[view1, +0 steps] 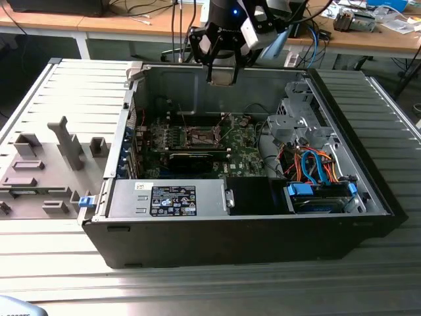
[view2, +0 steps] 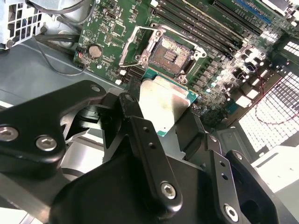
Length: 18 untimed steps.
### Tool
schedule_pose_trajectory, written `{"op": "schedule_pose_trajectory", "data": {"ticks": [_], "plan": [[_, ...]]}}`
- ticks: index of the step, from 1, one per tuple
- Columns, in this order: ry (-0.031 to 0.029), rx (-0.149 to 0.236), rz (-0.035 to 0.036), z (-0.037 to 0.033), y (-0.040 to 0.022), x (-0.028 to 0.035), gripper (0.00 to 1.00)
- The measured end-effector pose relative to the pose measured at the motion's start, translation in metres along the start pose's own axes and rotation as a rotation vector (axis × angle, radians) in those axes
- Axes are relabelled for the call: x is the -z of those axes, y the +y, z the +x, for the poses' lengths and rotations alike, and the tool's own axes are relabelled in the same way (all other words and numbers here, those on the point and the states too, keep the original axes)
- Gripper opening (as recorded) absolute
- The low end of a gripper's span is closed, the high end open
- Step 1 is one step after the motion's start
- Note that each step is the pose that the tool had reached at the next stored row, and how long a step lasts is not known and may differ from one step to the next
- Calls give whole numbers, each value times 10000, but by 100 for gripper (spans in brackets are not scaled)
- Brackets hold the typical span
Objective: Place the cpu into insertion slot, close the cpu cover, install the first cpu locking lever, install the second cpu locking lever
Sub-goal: 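Place the cpu into insertion slot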
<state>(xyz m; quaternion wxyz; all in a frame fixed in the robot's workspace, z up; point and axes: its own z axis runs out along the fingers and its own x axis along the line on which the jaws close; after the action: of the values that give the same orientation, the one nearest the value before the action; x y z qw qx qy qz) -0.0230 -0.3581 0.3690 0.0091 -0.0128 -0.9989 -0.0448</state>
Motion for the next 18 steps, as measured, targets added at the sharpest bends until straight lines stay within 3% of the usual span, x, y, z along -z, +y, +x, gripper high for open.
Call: {"op": "schedule_pose_trajectory", "data": {"ticks": [18], "plan": [[0, -1, 0, -1, -4, -49, 54]]}}
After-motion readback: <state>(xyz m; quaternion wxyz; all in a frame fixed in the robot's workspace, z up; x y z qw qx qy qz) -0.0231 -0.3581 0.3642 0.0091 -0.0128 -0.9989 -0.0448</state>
